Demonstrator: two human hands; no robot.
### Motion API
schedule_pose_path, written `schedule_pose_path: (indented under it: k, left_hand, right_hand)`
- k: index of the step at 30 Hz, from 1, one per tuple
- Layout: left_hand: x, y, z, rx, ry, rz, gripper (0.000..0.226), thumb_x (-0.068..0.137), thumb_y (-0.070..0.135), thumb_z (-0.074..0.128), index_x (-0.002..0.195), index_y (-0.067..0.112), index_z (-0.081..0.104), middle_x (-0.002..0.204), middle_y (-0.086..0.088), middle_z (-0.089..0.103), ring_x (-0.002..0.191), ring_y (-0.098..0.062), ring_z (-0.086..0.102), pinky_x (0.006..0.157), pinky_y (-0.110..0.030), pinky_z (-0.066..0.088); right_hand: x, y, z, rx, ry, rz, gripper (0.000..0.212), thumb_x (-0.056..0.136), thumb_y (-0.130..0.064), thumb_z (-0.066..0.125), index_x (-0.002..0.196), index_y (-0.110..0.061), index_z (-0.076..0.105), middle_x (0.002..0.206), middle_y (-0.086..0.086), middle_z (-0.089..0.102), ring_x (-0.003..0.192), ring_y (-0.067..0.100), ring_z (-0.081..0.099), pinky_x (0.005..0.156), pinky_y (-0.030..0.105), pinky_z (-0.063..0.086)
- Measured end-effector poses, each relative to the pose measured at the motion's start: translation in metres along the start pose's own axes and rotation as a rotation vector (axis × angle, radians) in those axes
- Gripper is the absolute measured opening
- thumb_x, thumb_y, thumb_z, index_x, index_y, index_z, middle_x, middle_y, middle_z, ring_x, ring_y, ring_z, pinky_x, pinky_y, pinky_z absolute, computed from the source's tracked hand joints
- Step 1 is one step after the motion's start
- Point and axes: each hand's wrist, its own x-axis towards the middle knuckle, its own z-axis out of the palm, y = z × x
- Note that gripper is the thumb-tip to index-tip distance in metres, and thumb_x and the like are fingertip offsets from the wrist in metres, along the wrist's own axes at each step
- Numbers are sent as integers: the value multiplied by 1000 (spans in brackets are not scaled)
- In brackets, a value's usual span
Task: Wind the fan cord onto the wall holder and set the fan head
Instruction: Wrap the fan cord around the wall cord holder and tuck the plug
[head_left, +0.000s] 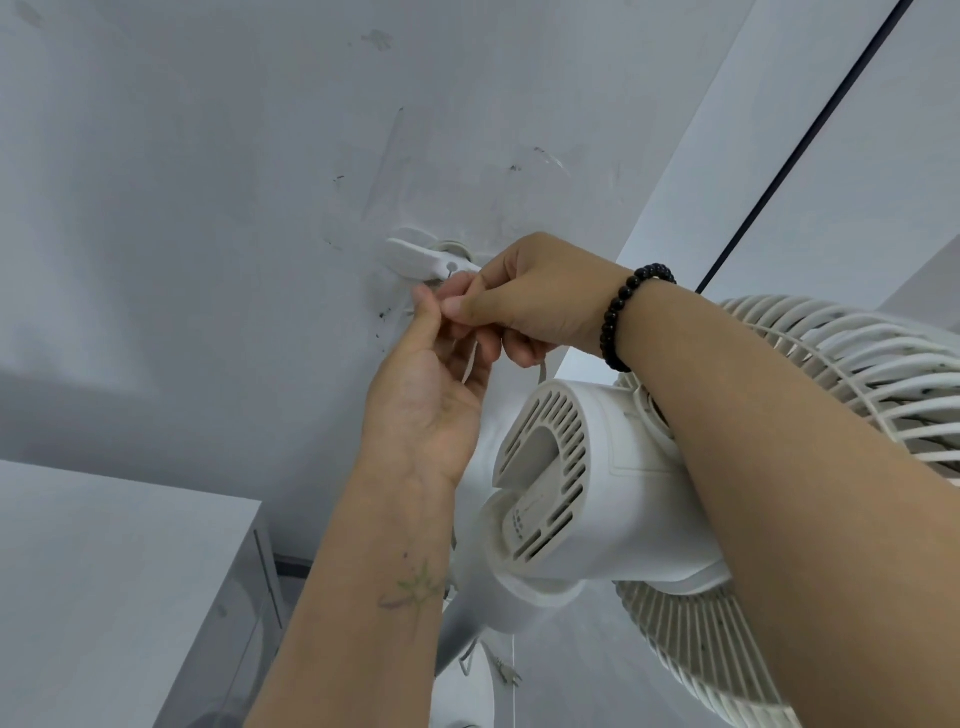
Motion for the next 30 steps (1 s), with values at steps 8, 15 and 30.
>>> schedule_pose_path:
  k: [8, 15, 30]
  left_hand:
    - [6, 14, -12, -220, 136, 1, 30, 101, 36, 47, 98, 16, 69, 82, 7, 77, 96, -10, 65, 82, -22, 51]
    - [2, 14, -15, 76, -116, 86, 37, 100, 40, 43, 100, 16, 71, 106, 5, 75, 98, -10, 68, 87, -24, 48]
    - [10, 27, -23, -42, 62, 128, 35, 100, 43, 43, 96, 19, 68, 92, 9, 76, 104, -8, 66, 108, -32, 41]
  right_hand:
    - [1, -1, 2, 2, -65, 30, 31, 90, -28, 64, 88, 3, 70, 50, 1, 58, 33, 10, 44, 41, 18, 39]
    - [0, 7, -5, 54, 15, -28, 27, 92, -24, 60, 81, -2, 70, 47, 0, 56, 35, 12, 40, 38, 15, 35]
    - [-2, 0, 3, 46, -165, -8, 31, 92, -33, 60, 86, -4, 72, 46, -2, 50, 34, 10, 35, 41, 21, 35]
